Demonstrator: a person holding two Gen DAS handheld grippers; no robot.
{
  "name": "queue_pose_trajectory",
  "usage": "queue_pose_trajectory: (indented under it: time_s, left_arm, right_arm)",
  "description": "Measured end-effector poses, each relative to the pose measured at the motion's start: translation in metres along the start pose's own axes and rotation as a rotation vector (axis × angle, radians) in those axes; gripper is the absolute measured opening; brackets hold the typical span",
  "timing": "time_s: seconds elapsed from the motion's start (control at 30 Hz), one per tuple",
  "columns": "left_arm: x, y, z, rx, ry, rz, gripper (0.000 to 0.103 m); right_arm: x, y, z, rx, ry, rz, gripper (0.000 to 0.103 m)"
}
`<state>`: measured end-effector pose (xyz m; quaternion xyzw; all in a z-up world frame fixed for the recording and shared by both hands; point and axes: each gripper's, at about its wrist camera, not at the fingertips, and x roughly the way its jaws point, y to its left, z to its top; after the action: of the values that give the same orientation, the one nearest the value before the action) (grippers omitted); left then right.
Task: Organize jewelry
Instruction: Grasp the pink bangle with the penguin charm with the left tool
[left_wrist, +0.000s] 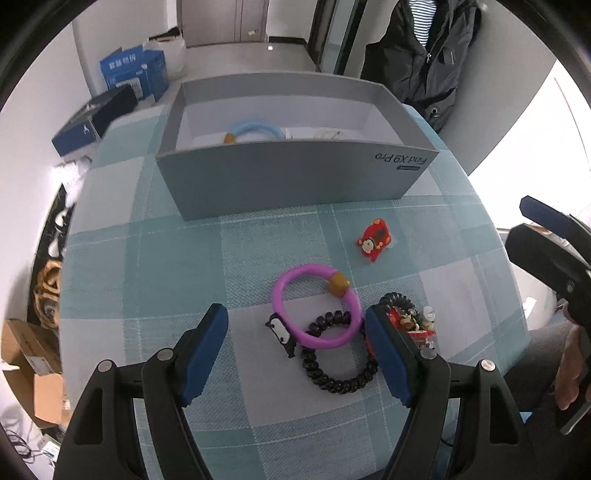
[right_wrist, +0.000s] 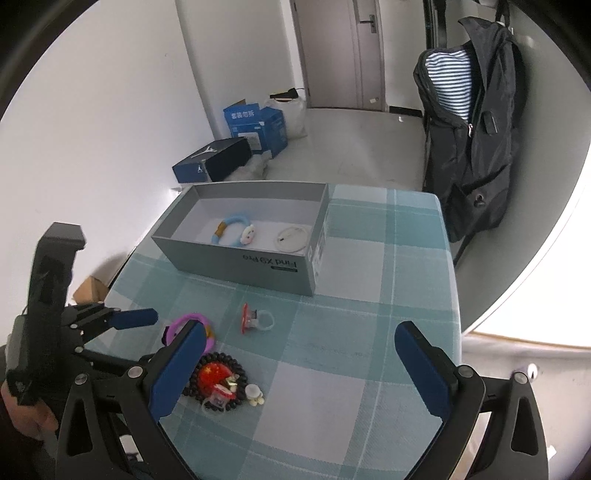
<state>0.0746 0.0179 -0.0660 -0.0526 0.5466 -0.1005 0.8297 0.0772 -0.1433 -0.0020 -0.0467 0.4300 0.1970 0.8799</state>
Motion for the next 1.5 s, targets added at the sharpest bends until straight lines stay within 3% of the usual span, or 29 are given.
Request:
queue_pose_trajectory:
  time_s: [0.17,0.43,0.73,1.13,1.37,1.5]
  left_arm:
    - [0.004,0.002,-0.003,-0.024,0.029,-0.036,0.073]
    - [0.007,-0.007,-0.001,0.004,0.044,-0.032,0.072]
    - [0.007,-0.011,0.001,0.012,0.052,-0.081,0.049]
    - [0.007,-0.005,0.004,-0.004,0.059,-0.099,0.048]
    - [0.003,0.006,0.002,-0.067,0.067,-0.109,0.048]
    - [-0.009,0.010,0.000,-0.077,0.035,-0.130,0.047]
  right_arm:
    - [-0.002,-0.004,0.001,0.014,-0.006,0.004,0.103]
    - [-0.004,-0.005,0.001,0.017,-0.005,0.010,0.103]
    - [-0.003,-0.005,0.001,0.025,-0.001,0.009,0.103]
    - [0.000,-0.005,0.001,0.020,0.006,0.002,0.103]
    - [0.001,-0.007,0.000,0.030,0.000,0.012,0.103]
    - [0.005,-0.006,0.000,0.035,0.005,0.031,0.103]
